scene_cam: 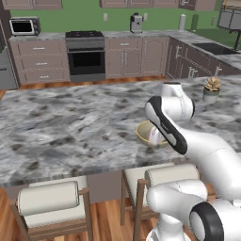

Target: Open the fridge, grab two sodas, and place both sodas inside the bowl with ice on the dining counter.

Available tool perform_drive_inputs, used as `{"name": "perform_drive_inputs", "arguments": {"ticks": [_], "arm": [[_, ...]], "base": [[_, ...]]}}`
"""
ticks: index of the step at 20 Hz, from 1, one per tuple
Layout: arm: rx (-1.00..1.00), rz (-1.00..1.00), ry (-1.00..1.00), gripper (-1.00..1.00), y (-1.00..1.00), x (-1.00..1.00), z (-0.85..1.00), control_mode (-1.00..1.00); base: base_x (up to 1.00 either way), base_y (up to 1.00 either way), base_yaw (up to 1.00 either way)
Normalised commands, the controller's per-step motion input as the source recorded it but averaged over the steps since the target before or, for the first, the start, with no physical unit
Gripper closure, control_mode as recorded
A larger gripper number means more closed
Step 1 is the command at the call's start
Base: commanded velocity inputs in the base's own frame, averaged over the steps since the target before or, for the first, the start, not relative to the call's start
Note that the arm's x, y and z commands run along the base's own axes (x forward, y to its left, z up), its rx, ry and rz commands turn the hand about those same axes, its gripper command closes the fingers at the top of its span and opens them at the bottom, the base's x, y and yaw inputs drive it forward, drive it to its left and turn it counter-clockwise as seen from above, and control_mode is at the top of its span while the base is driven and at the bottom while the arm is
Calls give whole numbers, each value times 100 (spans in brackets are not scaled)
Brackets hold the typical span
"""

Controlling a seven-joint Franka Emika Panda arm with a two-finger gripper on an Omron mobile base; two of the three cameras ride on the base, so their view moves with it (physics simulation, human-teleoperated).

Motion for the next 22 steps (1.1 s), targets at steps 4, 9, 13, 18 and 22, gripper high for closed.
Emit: {"name": "perform_drive_inputs", "arguments": {"ticks": [4,9,13,18,22], "arm": [[-1,-15,1,-100,32,-13,-7,-100],[-3,-5,1,-100,15,-9,-15,-100],[-1,0,2,-100,12,-27,-19,-100],[0,-2,0,-100,1,-38,-10,-100],[1,-12,0,-100,0,-38,-7,-100]], "base": [[0,0,0],[0,0,0],[0,0,0],[0,0,0],[0,0,0]]}}
